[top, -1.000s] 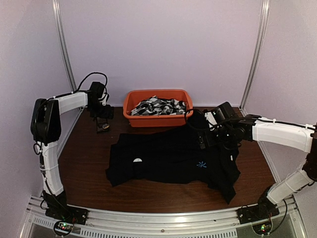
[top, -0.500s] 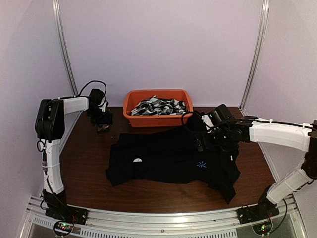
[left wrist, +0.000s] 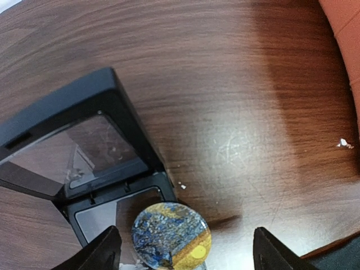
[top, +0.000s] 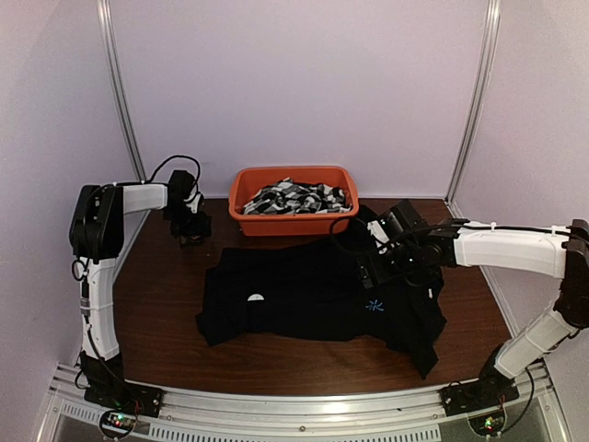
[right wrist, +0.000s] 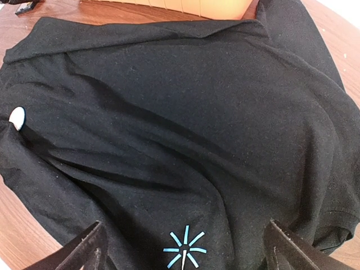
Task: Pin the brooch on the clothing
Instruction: Pick up the brooch from the brooch box.
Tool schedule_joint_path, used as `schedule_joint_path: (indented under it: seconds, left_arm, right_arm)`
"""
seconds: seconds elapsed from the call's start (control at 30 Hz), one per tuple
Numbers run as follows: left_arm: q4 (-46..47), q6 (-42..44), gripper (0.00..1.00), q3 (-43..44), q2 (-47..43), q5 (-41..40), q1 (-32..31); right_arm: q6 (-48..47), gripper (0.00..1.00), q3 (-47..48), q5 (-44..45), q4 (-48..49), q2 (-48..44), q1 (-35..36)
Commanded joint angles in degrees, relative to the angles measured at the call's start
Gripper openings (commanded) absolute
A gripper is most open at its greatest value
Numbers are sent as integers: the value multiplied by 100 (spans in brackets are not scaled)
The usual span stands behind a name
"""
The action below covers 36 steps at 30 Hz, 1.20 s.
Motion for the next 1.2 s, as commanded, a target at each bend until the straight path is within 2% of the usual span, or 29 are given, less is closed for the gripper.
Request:
schedule_joint_path:
  seconds: [0.0, 0.23, 0.33, 0.6, 1.17]
  left_arm:
    - [202, 53, 82, 95, 90, -19, 38]
    - [194, 48, 80, 92, 138, 30, 38]
    - [193, 48, 74, 103, 157, 70, 38]
    - [193, 47, 69, 86, 190, 12, 38]
    - [184, 35, 61, 59, 140, -43, 38]
  right_arm:
    - [22, 97, 65, 114, 68, 90, 55]
    - [0, 97, 105, 119, 54, 128, 102]
    - [-4, 97, 106, 129, 50, 135, 122]
    - [-11, 96, 132, 164, 22, 193, 183]
    - [-22, 96, 203, 243, -44, 255, 262]
